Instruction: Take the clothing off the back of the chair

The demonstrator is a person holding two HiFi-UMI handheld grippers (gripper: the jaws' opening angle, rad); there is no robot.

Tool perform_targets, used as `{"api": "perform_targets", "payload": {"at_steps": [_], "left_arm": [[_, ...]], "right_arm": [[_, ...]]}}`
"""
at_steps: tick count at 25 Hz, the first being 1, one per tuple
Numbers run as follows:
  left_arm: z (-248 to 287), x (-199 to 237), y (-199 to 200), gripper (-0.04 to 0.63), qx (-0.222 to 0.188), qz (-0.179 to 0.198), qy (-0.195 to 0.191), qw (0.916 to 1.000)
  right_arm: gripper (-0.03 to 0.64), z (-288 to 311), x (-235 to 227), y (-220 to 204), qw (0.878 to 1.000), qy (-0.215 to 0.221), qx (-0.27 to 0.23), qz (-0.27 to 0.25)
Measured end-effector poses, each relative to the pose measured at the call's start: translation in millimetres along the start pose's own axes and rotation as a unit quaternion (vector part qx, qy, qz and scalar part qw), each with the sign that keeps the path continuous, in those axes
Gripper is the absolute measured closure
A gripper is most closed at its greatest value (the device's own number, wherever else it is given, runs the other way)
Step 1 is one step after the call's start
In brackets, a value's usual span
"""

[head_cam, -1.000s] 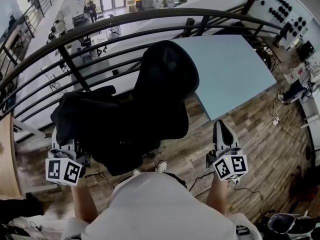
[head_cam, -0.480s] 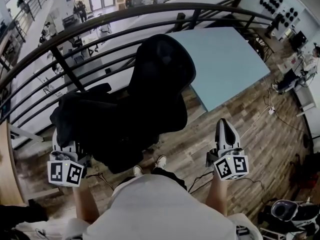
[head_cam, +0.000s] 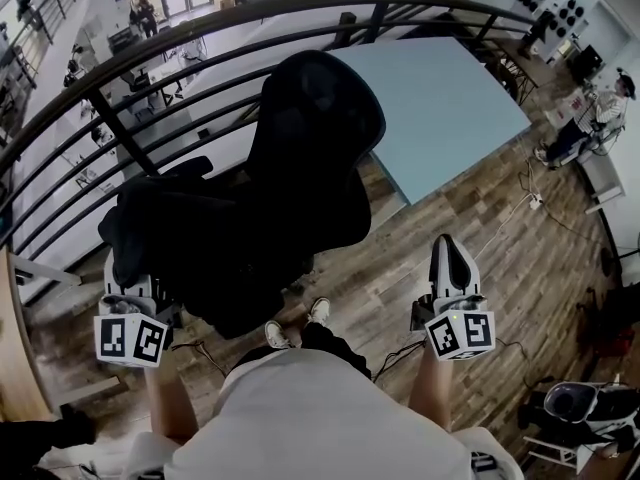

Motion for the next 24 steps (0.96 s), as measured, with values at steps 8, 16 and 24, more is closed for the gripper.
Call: {"api": "perform_targets", "payload": {"at_steps": [8,16,24], "left_arm": [[3,-10,-2,0.508,-0.002,0.002,-0.016,0.9999],[7,-11,0,0.508,-0.007,0.005,-0.007,0.9999],[-5,-23,2,0.508,-0.006,0.013,-0.009,0.9998]], "right_arm": [[0.598,-11,-3,-3,1.000,-0.009,0.002,-0.004],[0.598,-6,-3,-1,1.000,-0.009,-0.004,-0.010],[0.598,-11,1,4,1.000,0.002,-0.011,-0.012]]}}
Point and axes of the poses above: the fingertips, and each gripper's own axes: z forward along the fingers, x to its left, y out of its top, the point moved 4 cm from there along -z, backward along the fingers, and after that the axes turned 7 degrees about -z, right-handed, at the moved point
